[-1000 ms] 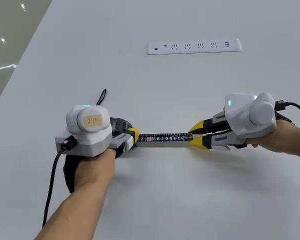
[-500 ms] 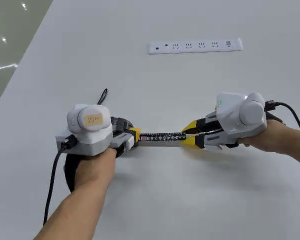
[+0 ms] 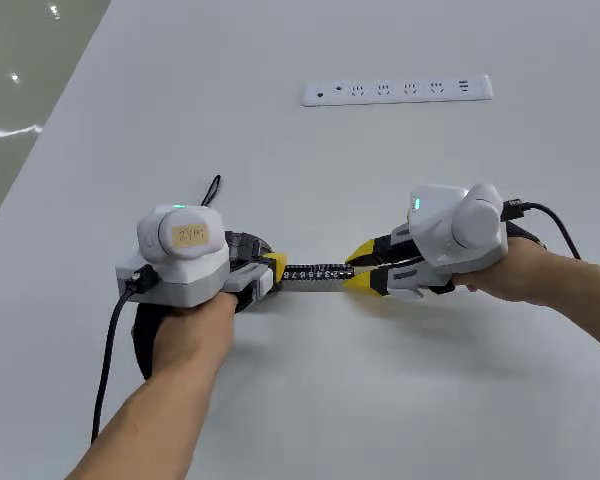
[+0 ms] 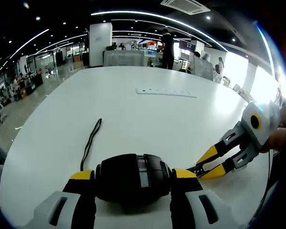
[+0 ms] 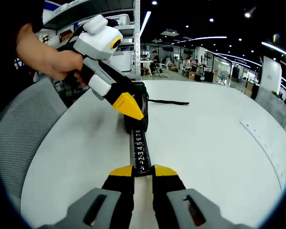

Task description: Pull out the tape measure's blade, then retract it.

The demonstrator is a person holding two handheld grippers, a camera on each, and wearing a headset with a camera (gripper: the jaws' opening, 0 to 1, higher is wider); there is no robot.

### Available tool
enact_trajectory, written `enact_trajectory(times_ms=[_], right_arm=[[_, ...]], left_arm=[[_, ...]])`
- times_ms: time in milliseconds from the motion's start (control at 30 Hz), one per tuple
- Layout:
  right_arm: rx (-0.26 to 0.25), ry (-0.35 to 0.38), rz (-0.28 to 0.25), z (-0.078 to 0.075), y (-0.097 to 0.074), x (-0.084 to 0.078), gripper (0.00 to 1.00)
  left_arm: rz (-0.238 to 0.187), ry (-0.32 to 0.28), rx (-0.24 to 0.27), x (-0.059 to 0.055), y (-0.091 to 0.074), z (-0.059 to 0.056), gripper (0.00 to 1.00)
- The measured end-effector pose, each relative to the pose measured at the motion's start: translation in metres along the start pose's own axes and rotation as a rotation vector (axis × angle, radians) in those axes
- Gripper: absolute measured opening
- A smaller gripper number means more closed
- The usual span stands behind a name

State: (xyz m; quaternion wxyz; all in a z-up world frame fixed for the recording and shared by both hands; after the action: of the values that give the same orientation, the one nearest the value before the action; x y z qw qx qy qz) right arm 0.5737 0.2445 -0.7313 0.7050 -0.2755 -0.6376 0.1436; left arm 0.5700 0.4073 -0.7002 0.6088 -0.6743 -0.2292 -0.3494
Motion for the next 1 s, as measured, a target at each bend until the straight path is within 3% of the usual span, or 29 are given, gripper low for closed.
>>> enact_trajectory(times_ms=[1000], right_arm=[[0.011, -0.019, -0.001, 0.005, 0.039, 0.024, 0.13]], left_arm=[[0.001, -0.019, -0.013, 0.001, -0.002, 0.001, 0.60]])
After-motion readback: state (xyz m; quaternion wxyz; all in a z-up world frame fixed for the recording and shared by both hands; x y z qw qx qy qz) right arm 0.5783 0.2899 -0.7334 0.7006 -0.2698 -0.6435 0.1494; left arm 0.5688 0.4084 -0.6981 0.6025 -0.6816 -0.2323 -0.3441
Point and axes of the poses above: the centre of the closed fingertips' face, and the gripper's own axes: y roughly forward along the fingers, z roughly to its left, x roughly out of its top, the point moved 5 cm from there along -y, roughly backward along the fingers, and after that the axes turned 3 degrees about y, right-handed, at the moved point
